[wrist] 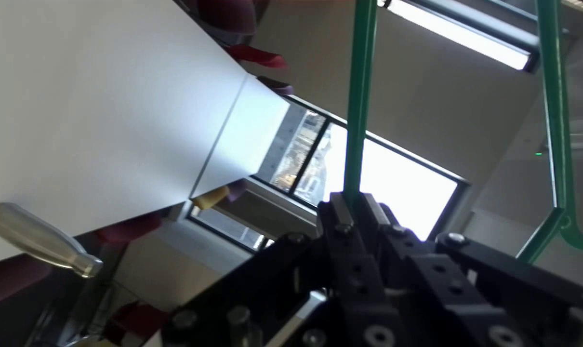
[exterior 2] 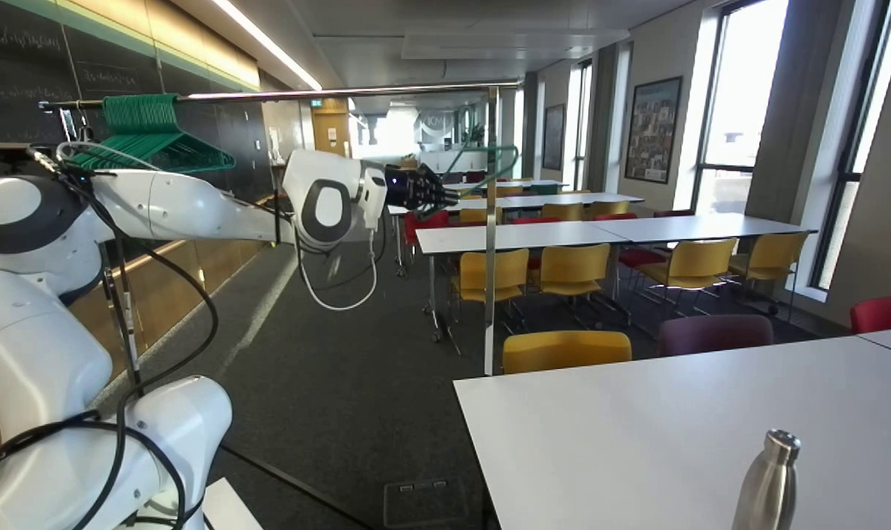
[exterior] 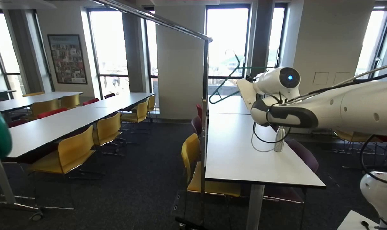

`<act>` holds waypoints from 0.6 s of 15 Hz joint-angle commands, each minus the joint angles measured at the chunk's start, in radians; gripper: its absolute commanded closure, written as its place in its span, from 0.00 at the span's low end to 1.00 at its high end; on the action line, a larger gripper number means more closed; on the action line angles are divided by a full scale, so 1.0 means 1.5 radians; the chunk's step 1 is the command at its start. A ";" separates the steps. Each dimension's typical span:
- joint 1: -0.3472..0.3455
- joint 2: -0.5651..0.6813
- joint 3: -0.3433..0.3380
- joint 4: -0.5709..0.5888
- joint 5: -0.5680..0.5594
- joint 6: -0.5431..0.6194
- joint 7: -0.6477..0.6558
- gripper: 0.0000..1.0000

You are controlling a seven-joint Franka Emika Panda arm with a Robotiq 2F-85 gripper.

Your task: Put the coat hanger on the hook

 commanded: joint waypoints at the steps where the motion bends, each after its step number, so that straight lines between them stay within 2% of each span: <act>1: -0.078 0.033 0.001 0.113 0.004 0.015 -0.055 0.98; 3: -0.129 0.055 0.013 0.161 0.010 0.030 -0.062 0.98; 9: -0.289 0.119 0.027 0.289 0.006 -0.018 -0.063 0.98</act>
